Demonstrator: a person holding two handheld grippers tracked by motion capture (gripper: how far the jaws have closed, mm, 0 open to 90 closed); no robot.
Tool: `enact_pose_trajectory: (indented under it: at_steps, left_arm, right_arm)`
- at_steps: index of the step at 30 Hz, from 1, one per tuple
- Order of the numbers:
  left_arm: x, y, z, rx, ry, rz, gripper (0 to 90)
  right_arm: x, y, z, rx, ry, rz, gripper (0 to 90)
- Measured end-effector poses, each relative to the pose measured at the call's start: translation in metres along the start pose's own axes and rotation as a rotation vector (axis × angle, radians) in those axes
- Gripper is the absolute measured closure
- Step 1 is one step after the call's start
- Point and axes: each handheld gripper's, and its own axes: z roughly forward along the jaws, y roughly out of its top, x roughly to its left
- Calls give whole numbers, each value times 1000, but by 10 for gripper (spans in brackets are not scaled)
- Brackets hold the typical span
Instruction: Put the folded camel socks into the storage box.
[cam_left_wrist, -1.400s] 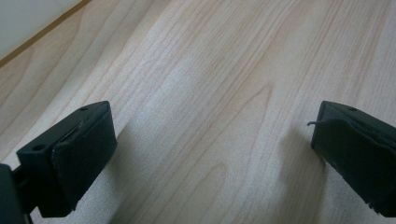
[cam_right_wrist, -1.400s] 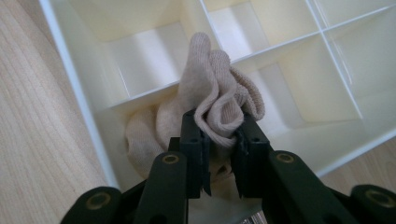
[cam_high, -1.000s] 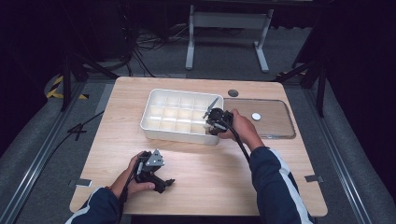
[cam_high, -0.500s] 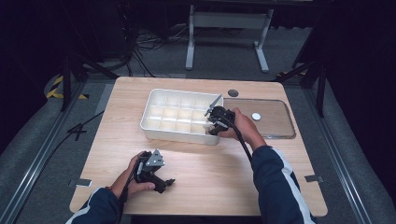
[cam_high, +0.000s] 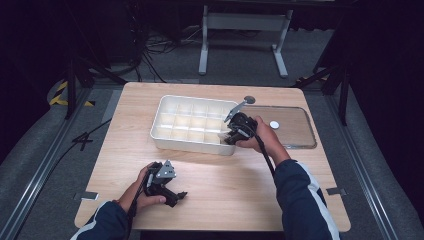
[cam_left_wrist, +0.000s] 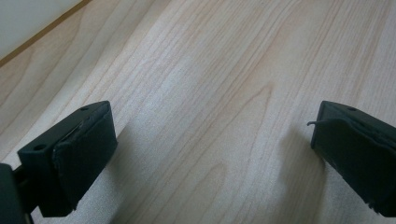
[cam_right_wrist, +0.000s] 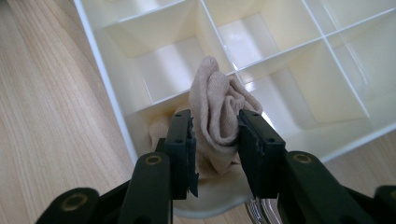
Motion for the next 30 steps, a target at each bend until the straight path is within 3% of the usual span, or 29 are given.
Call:
enact_pose_trajectory:
  at_steps: [8,16,30]
  left_arm:
    - [0,0,0,-3,1,-2,3]
    - [0,0,0,-1,1,1,3]
    - [0,0,0,1,4,1,3]
  right_arm:
    - [2,-7,-12,-76,-9,25,609]
    - [8,-9,-30,-157,-65,20,500]
    - [20,-23,-50,-182,-130,1,407]
